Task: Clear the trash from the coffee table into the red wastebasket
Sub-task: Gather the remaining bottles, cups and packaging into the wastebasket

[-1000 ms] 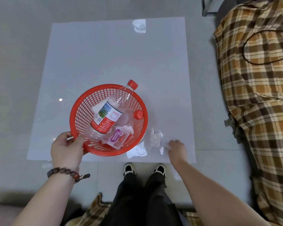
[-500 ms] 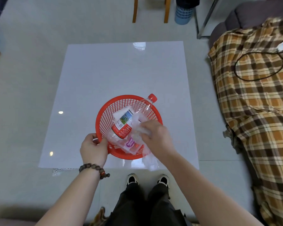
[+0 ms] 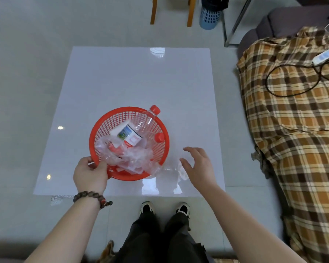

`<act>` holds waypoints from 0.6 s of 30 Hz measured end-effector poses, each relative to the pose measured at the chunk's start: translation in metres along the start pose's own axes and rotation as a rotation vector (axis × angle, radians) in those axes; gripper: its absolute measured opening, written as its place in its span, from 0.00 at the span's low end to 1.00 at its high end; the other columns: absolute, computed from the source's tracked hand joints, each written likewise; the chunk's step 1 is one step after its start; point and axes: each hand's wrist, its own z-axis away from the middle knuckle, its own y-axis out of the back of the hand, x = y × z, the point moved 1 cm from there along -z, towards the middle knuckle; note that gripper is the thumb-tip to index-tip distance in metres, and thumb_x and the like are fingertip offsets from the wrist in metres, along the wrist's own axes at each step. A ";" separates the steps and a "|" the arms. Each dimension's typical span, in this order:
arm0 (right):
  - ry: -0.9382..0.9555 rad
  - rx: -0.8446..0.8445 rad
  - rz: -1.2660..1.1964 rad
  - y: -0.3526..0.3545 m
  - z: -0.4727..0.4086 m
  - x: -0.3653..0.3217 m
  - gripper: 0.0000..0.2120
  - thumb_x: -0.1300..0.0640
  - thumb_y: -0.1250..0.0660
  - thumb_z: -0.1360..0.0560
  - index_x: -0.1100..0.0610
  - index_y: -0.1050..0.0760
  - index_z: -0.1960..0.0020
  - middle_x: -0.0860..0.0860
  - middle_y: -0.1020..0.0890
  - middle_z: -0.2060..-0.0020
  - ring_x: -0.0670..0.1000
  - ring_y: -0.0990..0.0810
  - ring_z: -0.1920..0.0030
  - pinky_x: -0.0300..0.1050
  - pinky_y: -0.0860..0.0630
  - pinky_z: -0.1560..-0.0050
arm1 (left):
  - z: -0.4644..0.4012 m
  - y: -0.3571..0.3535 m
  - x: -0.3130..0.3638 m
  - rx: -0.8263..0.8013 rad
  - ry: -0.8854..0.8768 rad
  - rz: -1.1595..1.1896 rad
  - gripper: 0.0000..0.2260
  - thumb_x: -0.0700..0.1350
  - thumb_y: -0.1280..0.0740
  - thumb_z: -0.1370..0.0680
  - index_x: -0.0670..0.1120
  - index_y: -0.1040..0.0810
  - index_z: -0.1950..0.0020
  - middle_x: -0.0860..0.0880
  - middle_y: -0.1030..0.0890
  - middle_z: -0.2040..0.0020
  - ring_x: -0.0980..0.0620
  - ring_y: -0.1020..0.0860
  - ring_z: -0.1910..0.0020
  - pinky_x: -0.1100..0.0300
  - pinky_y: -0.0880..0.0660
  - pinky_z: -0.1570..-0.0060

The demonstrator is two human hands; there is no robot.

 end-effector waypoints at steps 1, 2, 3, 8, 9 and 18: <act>-0.058 -0.052 0.060 -0.007 -0.002 0.019 0.18 0.52 0.34 0.25 0.48 0.29 0.35 0.49 0.29 0.37 0.51 0.29 0.38 0.43 0.29 0.43 | -0.002 0.002 -0.003 0.012 0.012 0.006 0.09 0.46 0.30 0.33 0.46 0.23 0.56 0.41 0.18 0.60 0.39 0.18 0.63 0.43 0.19 0.61; -0.108 -0.108 0.113 -0.016 -0.004 0.035 0.20 0.52 0.34 0.25 0.48 0.31 0.34 0.50 0.31 0.34 0.52 0.31 0.35 0.45 0.29 0.41 | -0.003 0.004 -0.005 0.023 0.021 0.011 0.08 0.48 0.29 0.34 0.48 0.23 0.58 0.42 0.18 0.60 0.39 0.18 0.63 0.43 0.19 0.61; -0.140 -0.161 0.159 -0.025 -0.006 0.049 0.22 0.53 0.34 0.25 0.47 0.33 0.32 0.50 0.34 0.32 0.53 0.34 0.33 0.46 0.29 0.40 | -0.003 0.006 -0.007 0.032 0.027 0.014 0.08 0.49 0.29 0.35 0.48 0.24 0.59 0.42 0.18 0.61 0.39 0.18 0.63 0.44 0.19 0.61; -0.127 -0.417 0.414 -0.074 -0.017 0.090 0.33 0.56 0.34 0.26 0.43 0.46 0.26 0.48 0.51 0.23 0.54 0.49 0.26 0.50 0.28 0.38 | -0.007 0.012 -0.019 0.063 0.011 0.041 0.07 0.48 0.29 0.34 0.48 0.23 0.58 0.41 0.19 0.61 0.39 0.18 0.64 0.52 0.19 0.65; -0.123 -0.439 0.459 -0.082 -0.019 0.095 0.34 0.59 0.34 0.26 0.43 0.46 0.26 0.48 0.52 0.23 0.55 0.49 0.26 0.49 0.27 0.42 | -0.007 0.012 -0.021 0.061 0.005 0.054 0.06 0.47 0.30 0.33 0.49 0.23 0.59 0.42 0.19 0.62 0.41 0.19 0.65 0.56 0.19 0.68; -0.136 -0.285 0.494 -0.101 -0.033 0.115 0.22 0.70 0.43 0.28 0.56 0.29 0.37 0.54 0.28 0.40 0.55 0.33 0.39 0.45 0.29 0.57 | -0.001 0.012 -0.040 0.059 0.007 -0.017 0.07 0.50 0.30 0.34 0.51 0.22 0.59 0.42 0.18 0.61 0.41 0.18 0.64 0.47 0.19 0.60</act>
